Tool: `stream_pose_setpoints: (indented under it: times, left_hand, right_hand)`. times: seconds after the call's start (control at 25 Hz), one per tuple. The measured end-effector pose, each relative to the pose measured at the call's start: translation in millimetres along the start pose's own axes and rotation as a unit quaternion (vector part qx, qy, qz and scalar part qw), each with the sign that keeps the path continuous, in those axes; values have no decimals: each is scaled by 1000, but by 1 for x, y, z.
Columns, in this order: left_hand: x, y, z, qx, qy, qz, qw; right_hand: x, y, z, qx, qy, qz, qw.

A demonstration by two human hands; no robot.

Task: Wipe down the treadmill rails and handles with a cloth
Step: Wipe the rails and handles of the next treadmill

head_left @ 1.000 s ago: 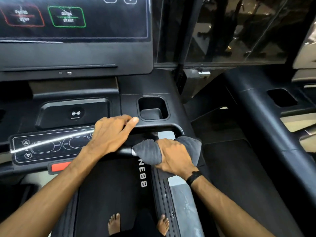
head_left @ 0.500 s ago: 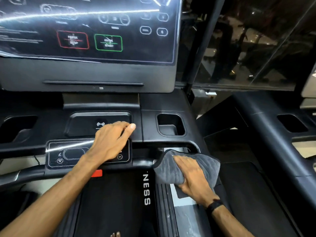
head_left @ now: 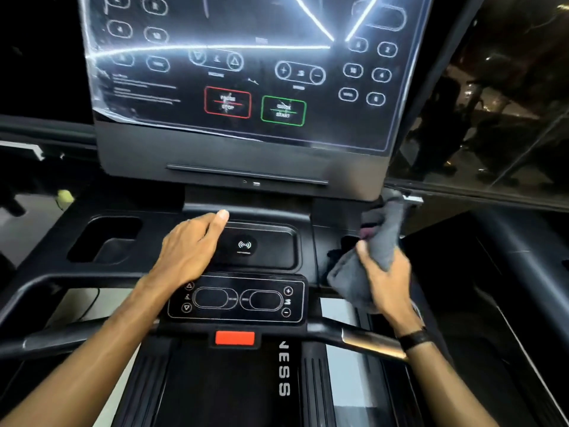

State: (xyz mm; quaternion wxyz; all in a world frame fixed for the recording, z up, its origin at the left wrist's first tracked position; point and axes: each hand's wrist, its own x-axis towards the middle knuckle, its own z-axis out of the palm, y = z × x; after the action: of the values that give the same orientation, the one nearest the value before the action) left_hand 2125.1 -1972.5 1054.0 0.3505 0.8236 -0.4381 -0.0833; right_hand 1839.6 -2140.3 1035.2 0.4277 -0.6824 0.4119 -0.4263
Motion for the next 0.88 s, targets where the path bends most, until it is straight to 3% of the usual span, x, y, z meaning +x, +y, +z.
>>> stream_pose_setpoints:
  times: [0.08, 0.12, 0.28, 0.44, 0.6, 0.72, 0.8, 0.88]
  left_hand:
    - [1, -12, -8, -3, 1, -5, 1000]
    - [0, -15, -12, -2, 0, -5, 1000]
    - [0, -4, -8, -11, -11, 28, 999]
    - [-2, 46, 32, -38, -68, 157, 985]
    - [-14, 99, 88, -42, -171, 263, 949]
    - [-29, 135, 126, -43, -223, 307, 924]
    - [-39, 149, 147, -36, -244, 321, 914]
    - [-48, 158, 164, -28, -261, 333, 905]
  right_hand:
    - [-6, 11, 30, -98, -104, -16, 990]
    - [-9, 16, 41, -122, -103, -32, 987]
    - [-13, 6, 37, -48, -29, -7, 998]
    - [-21, -9, -14, 66, 92, 46, 993]
    - [-52, -20, -77, 164, 256, 65, 951]
    - [-79, -30, -136, 159, 347, 62, 922]
    - [-92, -44, -173, 132, 341, 31, 930]
    - [-103, -55, -183, 122, 269, 32, 955]
